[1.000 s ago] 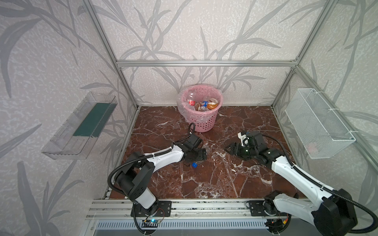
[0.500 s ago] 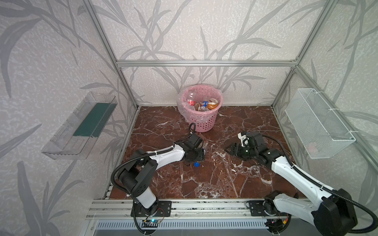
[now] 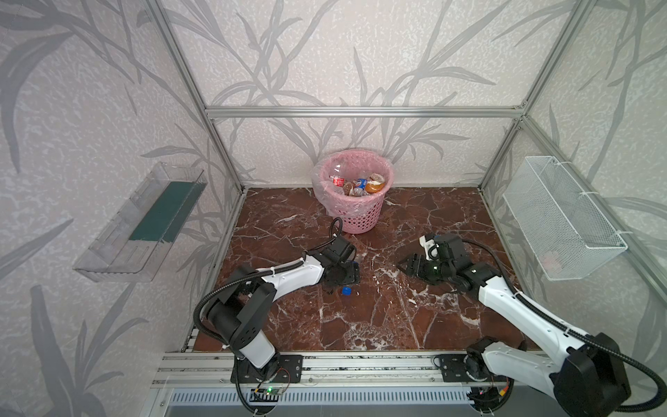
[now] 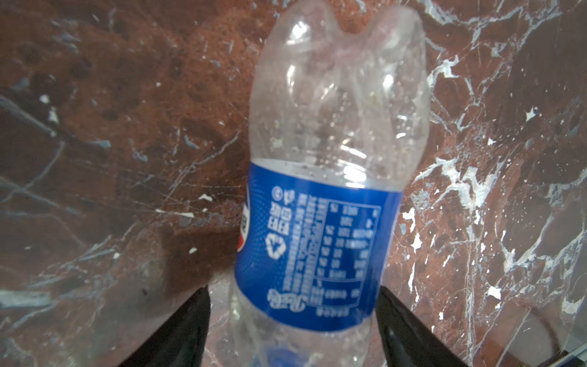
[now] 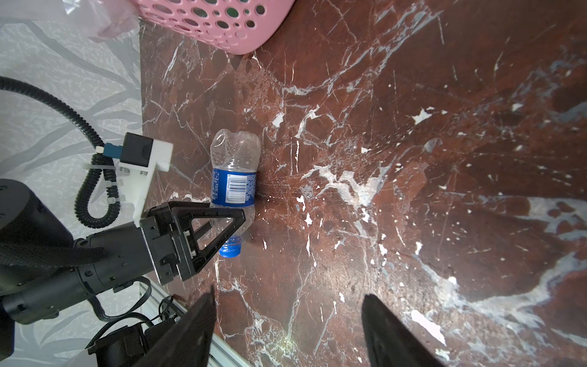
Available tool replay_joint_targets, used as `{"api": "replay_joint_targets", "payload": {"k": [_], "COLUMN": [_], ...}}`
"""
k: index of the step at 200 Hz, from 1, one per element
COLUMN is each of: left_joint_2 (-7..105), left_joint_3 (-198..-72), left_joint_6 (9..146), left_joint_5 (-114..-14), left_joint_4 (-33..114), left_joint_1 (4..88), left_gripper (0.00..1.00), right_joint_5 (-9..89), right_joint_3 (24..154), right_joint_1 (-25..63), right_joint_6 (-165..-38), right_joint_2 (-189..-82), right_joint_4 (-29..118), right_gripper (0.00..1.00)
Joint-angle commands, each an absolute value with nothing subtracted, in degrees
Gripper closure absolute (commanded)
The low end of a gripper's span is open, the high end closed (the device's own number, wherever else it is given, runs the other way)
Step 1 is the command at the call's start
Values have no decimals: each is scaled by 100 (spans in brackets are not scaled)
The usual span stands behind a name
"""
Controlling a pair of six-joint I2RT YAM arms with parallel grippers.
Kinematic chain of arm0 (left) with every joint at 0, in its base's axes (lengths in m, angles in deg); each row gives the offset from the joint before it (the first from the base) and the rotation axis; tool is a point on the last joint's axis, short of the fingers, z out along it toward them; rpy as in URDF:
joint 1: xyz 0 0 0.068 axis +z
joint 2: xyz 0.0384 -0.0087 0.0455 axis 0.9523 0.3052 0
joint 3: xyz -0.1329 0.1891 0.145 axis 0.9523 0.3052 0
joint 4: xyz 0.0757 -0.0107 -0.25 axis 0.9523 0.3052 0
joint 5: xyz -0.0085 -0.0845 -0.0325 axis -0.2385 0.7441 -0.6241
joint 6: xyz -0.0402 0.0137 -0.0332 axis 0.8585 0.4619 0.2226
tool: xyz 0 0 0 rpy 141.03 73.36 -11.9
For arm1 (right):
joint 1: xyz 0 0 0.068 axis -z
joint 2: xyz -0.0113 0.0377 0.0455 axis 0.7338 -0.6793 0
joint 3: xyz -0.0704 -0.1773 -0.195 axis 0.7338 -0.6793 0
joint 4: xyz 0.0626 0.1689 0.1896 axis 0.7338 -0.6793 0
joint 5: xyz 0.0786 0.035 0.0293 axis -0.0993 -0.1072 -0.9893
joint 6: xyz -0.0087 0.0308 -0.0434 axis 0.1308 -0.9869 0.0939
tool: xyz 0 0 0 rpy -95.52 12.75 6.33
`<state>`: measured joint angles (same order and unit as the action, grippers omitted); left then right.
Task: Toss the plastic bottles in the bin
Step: 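Lift the blue-label bottle with the left gripper and drop it into the bin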
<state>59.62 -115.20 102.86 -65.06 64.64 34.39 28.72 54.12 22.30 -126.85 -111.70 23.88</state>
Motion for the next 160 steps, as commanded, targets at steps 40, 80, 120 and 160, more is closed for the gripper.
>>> {"api": "replay_joint_targets", "payload": {"k": [40,80,120,160], "left_joint_2": [5987,6183,6304,6393], "left_joint_3": [-11770,-11849,-11916,-11905], "left_joint_6": [10093,10048,10013,10022], "left_joint_5": [-6847,-6745,-6654,-6574], "left_joint_4": [6757,6677,6623,6568], "left_joint_1": [3498,3568,3585,3594], "left_gripper": [15,18,23,30], "right_joint_5": [2804,2806,2802,2798], "right_joint_3": [5360,5367,5354,5345], "right_joint_1": [2242,2242,2249,2256], "right_joint_6": [-12646,-12640,-12637,-12637], "right_joint_2": [-11100,-11091,-11125,-11125], "right_joint_4": [2461,2453,2464,2474], "right_gripper": [28,28,28,28]}}
